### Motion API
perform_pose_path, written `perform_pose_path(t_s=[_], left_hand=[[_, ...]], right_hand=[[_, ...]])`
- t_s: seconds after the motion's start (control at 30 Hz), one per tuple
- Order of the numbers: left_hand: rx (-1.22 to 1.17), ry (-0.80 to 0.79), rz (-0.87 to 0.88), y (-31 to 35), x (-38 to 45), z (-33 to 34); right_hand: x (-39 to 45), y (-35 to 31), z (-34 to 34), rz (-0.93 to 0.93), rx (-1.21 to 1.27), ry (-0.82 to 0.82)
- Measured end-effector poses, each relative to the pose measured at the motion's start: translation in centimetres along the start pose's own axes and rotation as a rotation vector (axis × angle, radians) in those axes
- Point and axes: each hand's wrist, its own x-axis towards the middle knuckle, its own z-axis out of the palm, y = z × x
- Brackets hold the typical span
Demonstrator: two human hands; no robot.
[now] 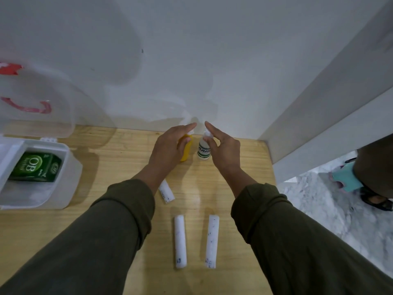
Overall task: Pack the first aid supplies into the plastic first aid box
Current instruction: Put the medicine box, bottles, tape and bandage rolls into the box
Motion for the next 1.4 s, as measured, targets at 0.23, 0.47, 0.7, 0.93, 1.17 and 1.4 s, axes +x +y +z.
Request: perform_pose_path(t_s=[0.23, 0.47, 0.7, 0.93, 1.17, 1.4], left_hand=[[-0.012, 0.013, -0.034, 0.2, -0.2, -0.7], [0.006, 0.055, -0.091, 0.7, -1.3, -3.8], [-0.03, 0.128, -0.144, 1.2, -1.9, -10.5], [-0.029, 0.192, -0.116, 0.2, -3.4, -19.5], [-0.032, 0.182, -0.13, -3.4, -5.5, -27.5], [-0.106, 0.099, -0.146, -7.6, -7.0, -30.9]], right_hand=[[-0.5, -0.3, -0.2, -0.054, -0.082, -0.008], [-1.0, -1.9, -0.2, -0.097, -0.2, 0.048], [-2.1, -7.6, 1.3, -0.177, -0.216, 0.058], [-5.0, -15.6, 5.0, -0.229, -0.158, 0.097], [-9.0, -22.2, 10.9, -0.188, -0.058, 0.147], [-11.7, -25.2, 15.7, -0.144, -0.002, 0.16]])
